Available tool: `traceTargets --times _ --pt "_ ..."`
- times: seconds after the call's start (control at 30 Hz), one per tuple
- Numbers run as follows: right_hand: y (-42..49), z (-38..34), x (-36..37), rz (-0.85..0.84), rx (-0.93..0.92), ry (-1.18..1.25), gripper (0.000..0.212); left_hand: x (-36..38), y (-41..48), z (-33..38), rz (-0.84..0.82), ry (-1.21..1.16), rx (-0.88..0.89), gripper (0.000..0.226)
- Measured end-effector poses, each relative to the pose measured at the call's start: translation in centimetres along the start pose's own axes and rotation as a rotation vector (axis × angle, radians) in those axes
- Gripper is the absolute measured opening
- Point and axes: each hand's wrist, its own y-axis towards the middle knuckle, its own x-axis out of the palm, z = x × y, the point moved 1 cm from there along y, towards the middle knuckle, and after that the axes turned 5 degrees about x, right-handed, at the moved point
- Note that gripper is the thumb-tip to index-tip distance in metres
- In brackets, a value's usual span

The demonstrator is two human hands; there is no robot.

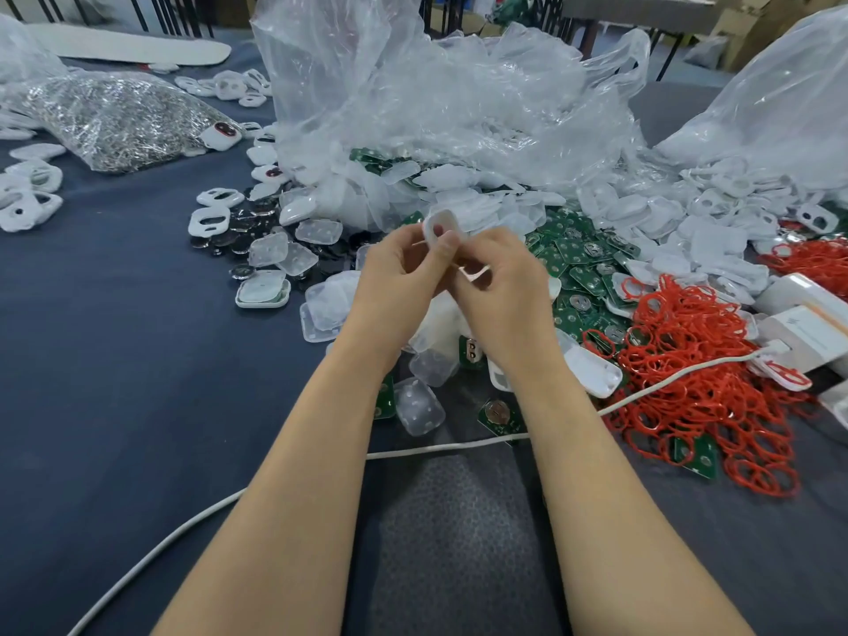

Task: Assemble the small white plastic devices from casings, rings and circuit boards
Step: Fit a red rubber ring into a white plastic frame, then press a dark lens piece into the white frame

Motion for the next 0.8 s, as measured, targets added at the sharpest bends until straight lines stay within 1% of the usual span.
traceTargets --times 0.07,0.17,0.27,0.33,0.47,0.57,0.63,0.7,0.73,0.8 --pt "-0.1 -0.1 0.0 -0.059 -0.005 -0.014 0.013 -0.1 0.1 -0.1 0.019 -0.055 -0.033 0.016" --pt "0.1 0.0 -0.5 -0.005 0.065 0.085 0.017 -0.1 0.3 -0.2 0.047 -0.111 -0.085 0.019" --pt "0.4 0.1 -0.9 0.038 0.159 0.169 0.018 0.0 0.2 -0.3 0.045 -0.029 -0.083 0.018" --pt "0.4 0.2 -0.8 0.019 0.176 0.124 0.016 0.1 0.0 -0.2 0.03 0.037 -0.049 0.013" --pt "0.5 0.5 -0.8 0.042 0.226 0.104 0.005 0.4 -0.2 -0.1 -0.002 0.113 -0.008 0.008" --pt "0.5 0.5 -0.9 0.038 0.238 0.101 0.005 0.7 -0.3 0.0 0.003 0.16 0.012 0.005" --pt "0.3 0.2 -0.8 0.024 0.252 0.134 0.008 0.5 -0.3 0.1 0.041 0.193 0.032 0.008" --pt "0.3 -0.3 -0.7 0.031 0.271 0.204 0.01 -0.2 -0.2 0.4 0.129 0.148 0.006 0.012" --pt "0.3 -0.6 -0.6 0.042 0.267 0.214 0.012 -0.7 -0.1 0.7 0.199 0.083 -0.031 0.013" --pt "0.8 -1.7 0.1 0.027 0.204 0.141 0.016 -2.2 0.3 1.5 0.372 -0.1 -0.109 0.012"
